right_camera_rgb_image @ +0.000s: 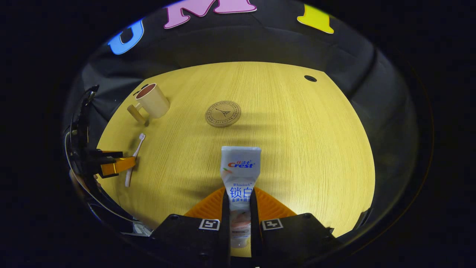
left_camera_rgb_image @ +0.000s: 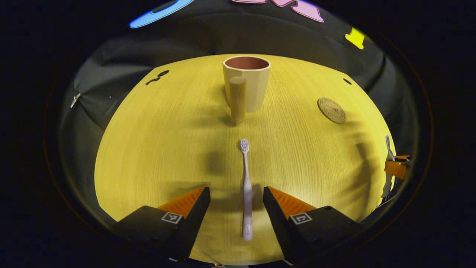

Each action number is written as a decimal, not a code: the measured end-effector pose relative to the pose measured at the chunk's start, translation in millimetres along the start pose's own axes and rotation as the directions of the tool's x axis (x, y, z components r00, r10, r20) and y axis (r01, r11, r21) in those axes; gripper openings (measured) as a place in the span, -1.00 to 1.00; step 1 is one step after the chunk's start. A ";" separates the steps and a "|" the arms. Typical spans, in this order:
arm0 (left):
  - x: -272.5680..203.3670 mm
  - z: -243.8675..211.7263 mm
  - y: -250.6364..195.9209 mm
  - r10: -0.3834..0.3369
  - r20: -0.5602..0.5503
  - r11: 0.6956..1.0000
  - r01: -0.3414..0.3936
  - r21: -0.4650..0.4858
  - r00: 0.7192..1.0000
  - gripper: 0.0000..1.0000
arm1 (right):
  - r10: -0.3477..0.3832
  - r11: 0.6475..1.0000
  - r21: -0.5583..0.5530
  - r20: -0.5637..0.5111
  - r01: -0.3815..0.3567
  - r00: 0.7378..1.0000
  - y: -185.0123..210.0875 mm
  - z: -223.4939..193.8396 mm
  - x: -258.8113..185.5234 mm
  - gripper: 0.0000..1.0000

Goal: Put the toothbrush and toothpaste on the desktop into the cup, then pick up the cup and place it on the coaster on the desktop.

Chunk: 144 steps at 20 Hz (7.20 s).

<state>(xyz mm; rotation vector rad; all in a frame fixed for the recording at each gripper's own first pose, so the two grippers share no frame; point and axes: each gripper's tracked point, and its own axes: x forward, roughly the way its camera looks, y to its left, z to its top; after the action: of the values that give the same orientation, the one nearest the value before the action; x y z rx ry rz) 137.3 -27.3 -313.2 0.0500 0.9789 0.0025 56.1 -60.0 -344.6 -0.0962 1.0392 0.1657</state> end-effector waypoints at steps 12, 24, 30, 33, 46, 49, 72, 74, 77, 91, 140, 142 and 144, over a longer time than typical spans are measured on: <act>11.9 -4.6 -7.9 -0.020 -0.171 1.000 0.023 0.016 0.985 -0.40 | 0.021 0.999 -0.043 0.047 -0.019 0.999 -2.8 20.7 -4.3 -0.60; 7.5 1.1 -8.5 -0.011 -0.149 1.000 0.013 0.018 0.989 -0.87 | 0.108 0.984 -0.160 0.191 -0.078 0.976 33.9 127.1 -20.3 -0.48; -13.8 15.2 -7.1 -0.075 -0.048 0.996 0.072 -0.054 0.996 -0.87 | 0.164 0.973 -0.200 0.241 -0.116 0.957 74.4 168.7 -18.0 -0.48; -30.3 17.7 -1.3 -0.091 0.003 0.991 0.091 -0.093 0.996 -0.87 | 0.206 0.965 -0.215 0.273 -0.149 0.940 104.6 191.9 -15.5 -0.49; -85.7 37.6 15.7 -0.120 0.225 0.961 0.170 -0.219 0.967 -0.87 | 0.380 0.922 -0.253 0.456 -0.292 0.805 252.0 306.1 13.4 -0.50; -101.3 49.0 23.5 -0.126 0.276 0.947 0.198 -0.252 0.953 -0.87 | 0.403 0.913 -0.280 0.507 -0.296 0.762 277.6 325.0 19.0 -0.50; -152.9 79.5 40.2 -0.143 0.505 0.907 0.316 -0.277 0.851 -0.87 | 0.484 0.864 -0.388 0.466 -0.320 0.741 312.5 264.5 120.1 -0.19; -149.3 80.3 35.9 -0.148 0.508 0.911 0.317 -0.264 0.849 -0.87 | 0.495 0.860 -0.378 0.463 -0.342 0.735 310.3 262.8 112.1 0.35; -147.0 90.9 28.8 -0.155 0.538 0.903 0.340 -0.264 0.828 -0.88 | 0.494 0.862 -0.378 0.486 -0.337 0.721 294.7 264.8 90.0 0.97; -154.1 207.1 26.1 -0.154 0.744 0.893 0.413 -0.176 0.650 -0.88 | 0.346 0.937 -0.248 0.580 -0.246 0.737 160.9 267.1 30.5 0.96; -79.4 217.6 25.4 -0.132 0.614 0.979 0.198 -0.040 0.778 0.95 | 0.027 0.995 0.063 0.566 -0.077 0.824 -39.2 205.4 20.5 0.96; -69.7 209.5 22.0 -0.144 0.555 0.981 0.192 -0.029 0.819 0.95 | 0.009 0.996 0.066 0.556 -0.055 0.831 -52.1 199.7 14.2 0.96; -57.7 197.5 14.9 -0.164 0.479 0.981 0.196 -0.016 0.862 0.95 | -0.007 0.997 0.073 0.550 -0.039 0.835 -64.3 196.2 7.5 0.96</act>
<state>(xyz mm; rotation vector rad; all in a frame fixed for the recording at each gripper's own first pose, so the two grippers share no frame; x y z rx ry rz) 269.2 -22.0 -154.7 -0.0983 0.4834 -0.1458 238.0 -91.7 -252.1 0.0364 0.4647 0.1534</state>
